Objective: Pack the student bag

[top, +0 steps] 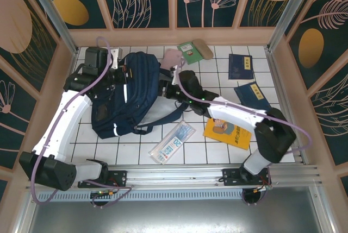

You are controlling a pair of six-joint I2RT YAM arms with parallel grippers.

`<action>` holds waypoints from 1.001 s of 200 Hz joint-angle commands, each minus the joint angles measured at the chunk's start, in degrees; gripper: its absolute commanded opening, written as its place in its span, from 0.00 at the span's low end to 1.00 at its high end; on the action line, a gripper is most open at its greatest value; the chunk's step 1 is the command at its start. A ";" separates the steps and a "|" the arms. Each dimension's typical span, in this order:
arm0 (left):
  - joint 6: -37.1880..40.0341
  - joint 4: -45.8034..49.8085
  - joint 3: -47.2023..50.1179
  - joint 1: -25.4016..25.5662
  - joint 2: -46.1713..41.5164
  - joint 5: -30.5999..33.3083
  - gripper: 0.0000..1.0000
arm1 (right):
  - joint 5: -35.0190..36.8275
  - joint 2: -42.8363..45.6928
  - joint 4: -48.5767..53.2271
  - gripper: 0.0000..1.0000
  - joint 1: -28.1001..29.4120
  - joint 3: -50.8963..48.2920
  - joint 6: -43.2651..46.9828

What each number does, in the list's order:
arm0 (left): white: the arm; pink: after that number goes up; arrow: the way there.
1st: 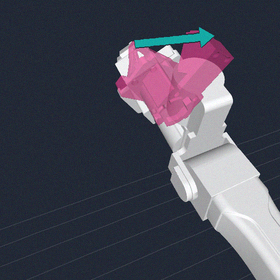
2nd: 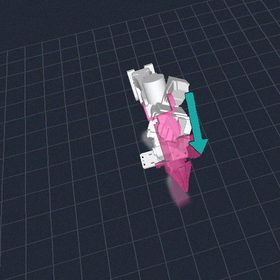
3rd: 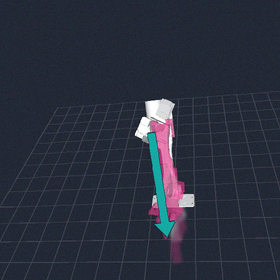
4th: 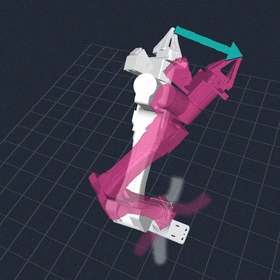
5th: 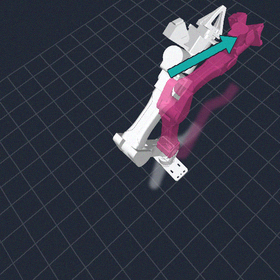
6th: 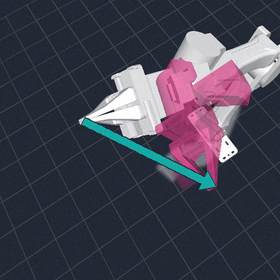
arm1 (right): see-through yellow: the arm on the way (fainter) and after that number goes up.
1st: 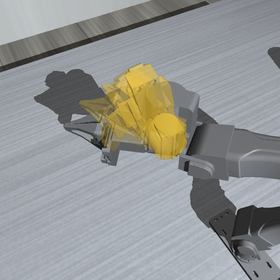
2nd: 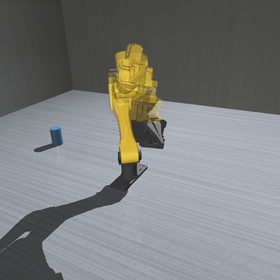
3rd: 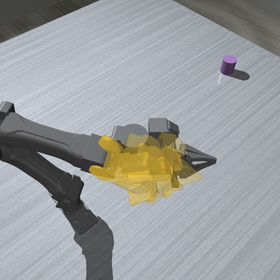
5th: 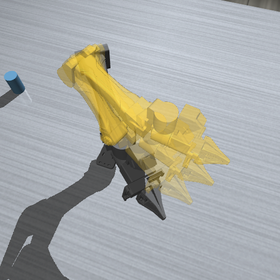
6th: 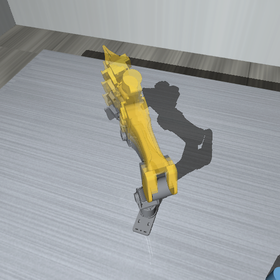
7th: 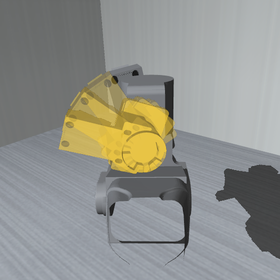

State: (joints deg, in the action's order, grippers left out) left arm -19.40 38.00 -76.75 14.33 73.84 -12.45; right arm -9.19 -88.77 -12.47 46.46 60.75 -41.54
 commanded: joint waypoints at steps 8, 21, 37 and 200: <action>-4.76 -10.76 4.42 -0.30 2.65 7.04 0.00 | 8.72 6.89 15.22 0.72 -5.49 -2.30 1.10; -6.38 -12.12 5.83 -0.33 5.61 7.58 0.00 | 12.47 9.25 23.31 0.73 -7.95 -2.25 1.13; -8.91 -12.20 6.91 -0.34 9.58 11.10 0.00 | 21.70 12.24 33.37 0.74 -9.62 -2.41 -1.14; -9.01 -14.79 7.44 15.57 10.96 19.59 0.64 | 13.86 24.69 40.97 0.95 -46.42 -29.38 -5.98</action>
State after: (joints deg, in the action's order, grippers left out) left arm -31.18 23.77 -66.59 24.58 85.17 5.13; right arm 8.05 -63.90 30.37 0.97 33.32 -49.41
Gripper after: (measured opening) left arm 0.617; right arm 0.955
